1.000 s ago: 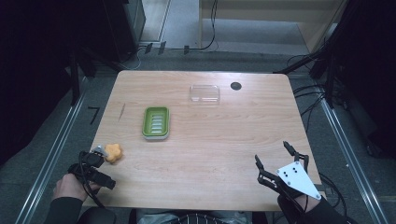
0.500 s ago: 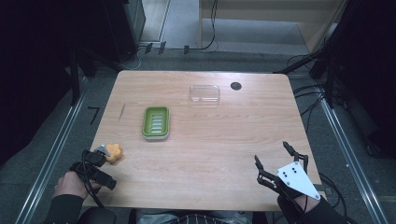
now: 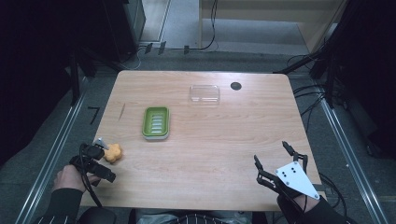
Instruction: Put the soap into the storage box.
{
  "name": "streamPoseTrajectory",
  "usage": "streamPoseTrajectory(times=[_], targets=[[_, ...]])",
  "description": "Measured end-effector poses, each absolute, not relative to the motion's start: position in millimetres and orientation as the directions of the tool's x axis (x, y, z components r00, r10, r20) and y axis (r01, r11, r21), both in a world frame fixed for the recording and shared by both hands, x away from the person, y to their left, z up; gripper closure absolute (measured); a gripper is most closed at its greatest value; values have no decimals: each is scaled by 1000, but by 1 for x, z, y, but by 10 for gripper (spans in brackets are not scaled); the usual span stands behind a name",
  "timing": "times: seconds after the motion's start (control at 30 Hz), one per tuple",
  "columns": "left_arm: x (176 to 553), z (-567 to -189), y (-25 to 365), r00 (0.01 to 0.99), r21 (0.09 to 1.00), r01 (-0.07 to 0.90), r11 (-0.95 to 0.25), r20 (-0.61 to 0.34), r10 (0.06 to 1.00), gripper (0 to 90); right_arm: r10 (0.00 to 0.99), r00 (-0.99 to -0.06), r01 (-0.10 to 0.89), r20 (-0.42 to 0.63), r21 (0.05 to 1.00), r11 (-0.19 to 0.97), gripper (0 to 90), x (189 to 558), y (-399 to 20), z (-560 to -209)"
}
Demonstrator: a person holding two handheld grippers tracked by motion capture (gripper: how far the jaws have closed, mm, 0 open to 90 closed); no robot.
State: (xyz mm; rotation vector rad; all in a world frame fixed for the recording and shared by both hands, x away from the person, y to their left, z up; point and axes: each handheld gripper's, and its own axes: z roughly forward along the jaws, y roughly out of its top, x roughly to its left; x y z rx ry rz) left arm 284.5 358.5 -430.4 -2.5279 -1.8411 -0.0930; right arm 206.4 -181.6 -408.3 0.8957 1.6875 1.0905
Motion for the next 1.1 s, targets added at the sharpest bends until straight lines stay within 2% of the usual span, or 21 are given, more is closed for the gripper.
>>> streamPoseTrajectory(times=[0.5,1.1], targets=[[298,-425,358,313,75,946,-315,38,949,0,896,-326,100,-300,932,348,135,206,-181,-409],[322,-426,357,330,90,939,-331,24,944,0,896,-328,99,-300,932,348,134,207,-182,-409]])
